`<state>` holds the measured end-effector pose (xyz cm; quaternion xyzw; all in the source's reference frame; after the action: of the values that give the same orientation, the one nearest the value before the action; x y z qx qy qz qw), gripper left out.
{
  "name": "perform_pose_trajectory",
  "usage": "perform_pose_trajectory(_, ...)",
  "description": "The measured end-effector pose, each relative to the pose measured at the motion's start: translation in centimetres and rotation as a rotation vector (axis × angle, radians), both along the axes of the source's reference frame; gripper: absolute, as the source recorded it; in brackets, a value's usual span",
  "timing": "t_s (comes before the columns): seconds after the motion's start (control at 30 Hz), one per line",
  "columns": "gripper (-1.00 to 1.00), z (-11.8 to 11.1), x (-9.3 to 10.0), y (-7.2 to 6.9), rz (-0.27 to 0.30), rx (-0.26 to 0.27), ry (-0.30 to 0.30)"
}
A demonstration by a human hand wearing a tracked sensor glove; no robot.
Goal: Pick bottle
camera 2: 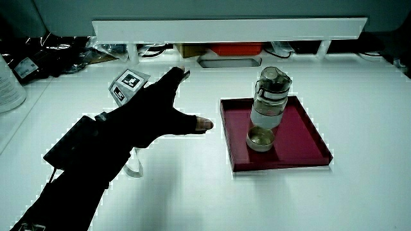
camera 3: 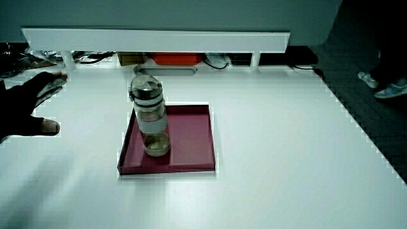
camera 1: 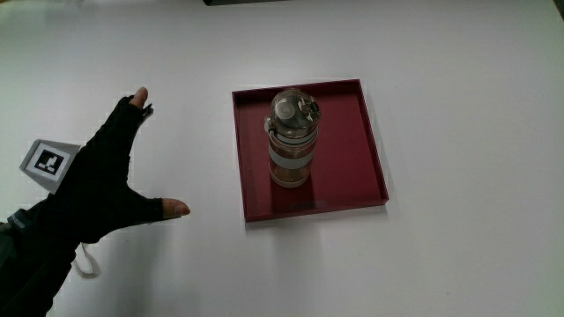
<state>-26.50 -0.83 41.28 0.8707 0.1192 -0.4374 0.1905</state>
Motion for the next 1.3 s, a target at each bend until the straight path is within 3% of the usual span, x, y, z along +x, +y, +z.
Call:
perform_pose_trajectory(0.07, 0.0, -0.2, 0.1, -0.2, 0.004, 0.016, 0.016)
perform_pose_trajectory(0.17, 0.0, 0.1, 0.1, -0.5, -0.017, -0.014, -0.058)
perform_pose_trajectory(0.2, 0.0, 0.2, 0.4, -0.7, -0.018, -0.016, 0.009)
perform_pose_trajectory(0.27, 0.0, 0.7, 0.6, -0.8, -0.051, -0.075, -0.009)
perform_pose_trajectory(0.37, 0.0, 1.8, 1.5, -1.1, -0.045, -0.078, 0.091)
perform_pose_trajectory(0.4, 0.0, 2.0, 1.8, -1.2, -0.055, -0.096, 0.083)
perform_pose_trajectory(0.47, 0.0, 2.1, 2.5, -1.4, -0.064, -0.136, -0.017)
perform_pose_trajectory(0.5, 0.0, 2.4, 2.7, -1.6, -0.055, -0.137, -0.025)
perform_pose_trajectory(0.53, 0.0, 2.7, 3.0, -1.8, -0.062, -0.143, 0.027)
perform_pose_trajectory(0.57, 0.0, 2.8, 3.2, -2.0, -0.067, -0.153, 0.012)
perform_pose_trajectory(0.6, 0.0, 3.3, 3.5, -2.2, -0.052, -0.131, 0.069)
perform_pose_trajectory(0.63, 0.0, 3.2, 3.8, -2.2, -0.07, -0.16, 0.056)
perform_pose_trajectory(0.7, 0.0, 3.6, 5.0, -2.3, -0.068, -0.191, 0.205)
perform_pose_trajectory(0.73, 0.0, 3.9, 5.1, -2.5, -0.069, -0.192, 0.11)
perform_pose_trajectory(0.77, 0.0, 3.8, 5.7, -2.5, -0.066, -0.21, 0.135)
perform_pose_trajectory(0.83, 0.0, 3.9, 6.5, -2.6, -0.063, -0.22, 0.087)
perform_pose_trajectory(0.9, 0.0, 4.7, 7.0, -2.8, -0.05, -0.205, 0.121)
perform_pose_trajectory(0.93, 0.0, 4.5, 7.5, -2.8, -0.057, -0.237, 0.108)
perform_pose_trajectory(1.0, 0.0, 5.2, 8.1, -2.9, -0.05, -0.253, 0.133)
perform_pose_trajectory(1.03, 0.0, 5.5, 8.4, -2.9, -0.056, -0.255, 0.107)
perform_pose_trajectory(1.13, 0.0, 6.3, 9.6, -3.0, -0.038, -0.254, 0.161)
perform_pose_trajectory(1.2, 0.0, 6.5, 10.2, -3.0, -0.037, -0.252, 0.107)
perform_pose_trajectory(1.3, 0.0, 7.4, 11.0, -2.9, -0.043, -0.258, 0.142)
